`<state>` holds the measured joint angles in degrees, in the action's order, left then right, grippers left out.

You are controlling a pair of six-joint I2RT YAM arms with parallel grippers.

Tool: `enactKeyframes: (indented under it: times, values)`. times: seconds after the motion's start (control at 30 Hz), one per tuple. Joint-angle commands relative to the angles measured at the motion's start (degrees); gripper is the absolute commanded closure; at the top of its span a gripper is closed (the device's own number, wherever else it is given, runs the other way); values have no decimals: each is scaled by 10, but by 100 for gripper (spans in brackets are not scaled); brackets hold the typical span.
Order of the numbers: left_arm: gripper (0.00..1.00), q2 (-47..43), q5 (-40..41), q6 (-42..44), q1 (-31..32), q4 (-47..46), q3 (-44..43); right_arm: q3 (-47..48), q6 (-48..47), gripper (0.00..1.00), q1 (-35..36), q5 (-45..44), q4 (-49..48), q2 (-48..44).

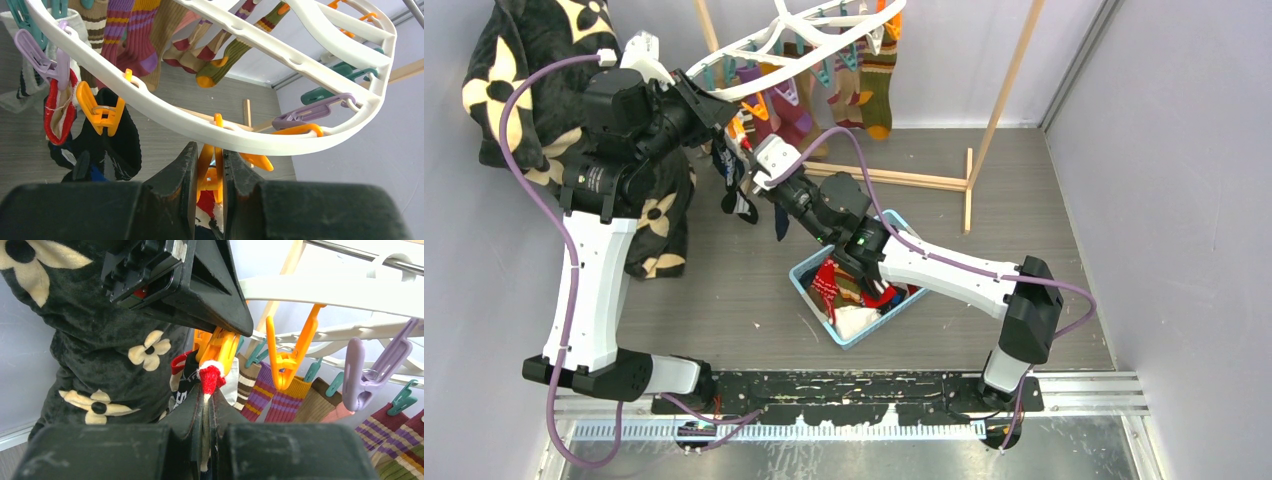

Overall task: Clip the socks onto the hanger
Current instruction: Clamp the sock onto the hanger.

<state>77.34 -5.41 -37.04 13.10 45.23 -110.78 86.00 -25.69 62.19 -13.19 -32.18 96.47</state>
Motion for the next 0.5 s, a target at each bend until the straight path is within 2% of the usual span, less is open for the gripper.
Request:
enactKeyframes:
  times: [0.0,0.47]
  values:
    - [97,3,34,7,-5,1,0,39,-15,99,4,10,-24,-8]
    - [97,4,35,10,-5,2,-5,62,-49,99,3,7,-25,8]
